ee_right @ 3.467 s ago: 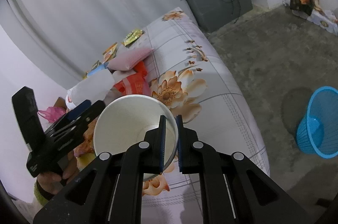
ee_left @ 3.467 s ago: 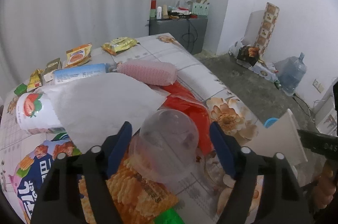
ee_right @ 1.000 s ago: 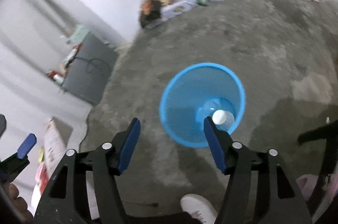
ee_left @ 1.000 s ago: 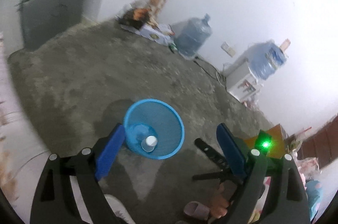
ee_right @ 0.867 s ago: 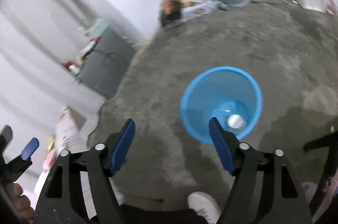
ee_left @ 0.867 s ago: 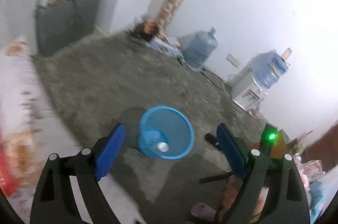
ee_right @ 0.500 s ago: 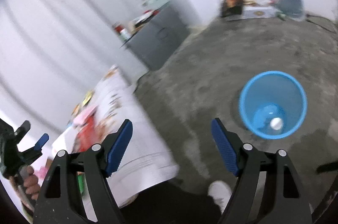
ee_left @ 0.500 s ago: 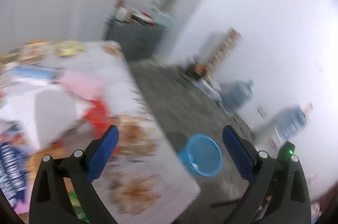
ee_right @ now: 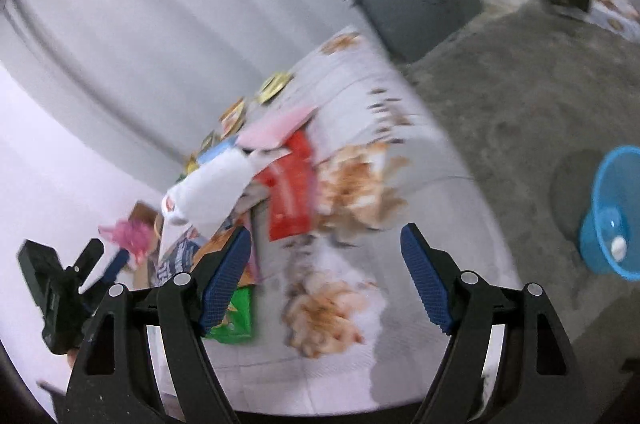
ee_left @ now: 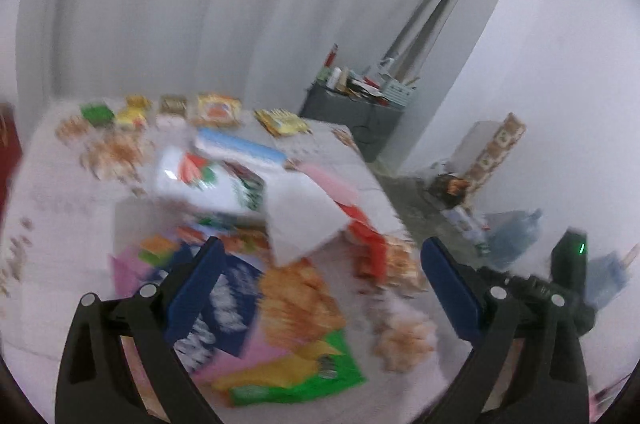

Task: Collect trash
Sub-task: 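Return both tools to the table and grasp the red plastic bag with the right tool, then grasp the pink sponge with the left tool while the right tool holds the red bag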

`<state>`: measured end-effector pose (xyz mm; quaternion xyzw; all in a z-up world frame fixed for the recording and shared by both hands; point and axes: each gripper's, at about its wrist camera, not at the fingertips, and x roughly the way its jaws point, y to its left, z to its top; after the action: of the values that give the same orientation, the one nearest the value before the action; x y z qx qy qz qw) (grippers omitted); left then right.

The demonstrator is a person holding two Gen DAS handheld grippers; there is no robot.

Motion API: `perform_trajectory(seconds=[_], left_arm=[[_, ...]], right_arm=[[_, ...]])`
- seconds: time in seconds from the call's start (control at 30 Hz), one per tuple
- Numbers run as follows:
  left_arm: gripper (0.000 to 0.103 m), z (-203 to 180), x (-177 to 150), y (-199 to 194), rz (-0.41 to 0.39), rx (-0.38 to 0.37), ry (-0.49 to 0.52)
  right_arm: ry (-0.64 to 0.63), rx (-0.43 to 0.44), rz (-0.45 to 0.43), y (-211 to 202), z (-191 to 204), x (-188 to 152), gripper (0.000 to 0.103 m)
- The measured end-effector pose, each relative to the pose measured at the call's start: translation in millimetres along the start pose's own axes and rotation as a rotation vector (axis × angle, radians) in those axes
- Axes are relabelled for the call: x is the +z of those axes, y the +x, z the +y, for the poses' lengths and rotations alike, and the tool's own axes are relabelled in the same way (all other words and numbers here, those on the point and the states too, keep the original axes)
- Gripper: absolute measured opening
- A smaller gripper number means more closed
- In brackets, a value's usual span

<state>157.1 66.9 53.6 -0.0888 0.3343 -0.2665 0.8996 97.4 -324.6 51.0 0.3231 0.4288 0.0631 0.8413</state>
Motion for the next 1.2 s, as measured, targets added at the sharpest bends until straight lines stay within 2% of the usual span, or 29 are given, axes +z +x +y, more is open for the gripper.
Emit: perform_trajectory(seconds=[0.1,0.3,0.5,0.57,0.6,0.67,0.7,0.73,0.97,1.2], left_arm=[[0.096,-2.6,0.6,-0.3,-0.023,0.053,0.065],[0.096,4.1,-1.9,4.4,-0.012,0.058,0.119],[0.096,-0.4,-4.7,14.8,0.014,0.047,0.157],[0.096,-2.2,-4.9,17.1,0.02,0.041,0.163],[0.096,-3.1,-5.5,18.7,0.024,0.04,0.168],[0.096,-4.8,-6.7,22.5,0.031,0.042,0.186],[0.096,-5.9,-7.0,24.8,0.035,0.045,0.194],[0.096,-7.0,-6.8,26.5,0.039,0.047,0.198],[0.096,-11.0,-5.6,47.1,0.063,0.043,0.211],[0.088,-26.8,-6.3,69.8,0.098,0.067,0.295]], right_arm=[[-0.06,-0.02,0.028,22.5,22.2,4.6,0.073],[-0.155,-0.11,0.058,71.5,57.2,14.9,0.073],[-0.209,-0.193,0.112,108.0,71.7,17.2,0.062],[-0.214,-0.212,0.13,113.5,69.8,15.4,0.051],[-0.206,-0.211,0.139,115.0,67.9,15.0,0.048],[-0.184,-0.196,0.154,114.9,62.8,13.4,0.033],[-0.179,-0.192,0.154,113.7,61.4,12.9,0.032],[-0.176,-0.188,0.153,112.3,59.8,12.0,0.025],[-0.135,-0.159,0.15,95.0,50.0,4.2,0.02],[-0.073,-0.108,0.133,73.2,35.3,-1.0,0.018]])
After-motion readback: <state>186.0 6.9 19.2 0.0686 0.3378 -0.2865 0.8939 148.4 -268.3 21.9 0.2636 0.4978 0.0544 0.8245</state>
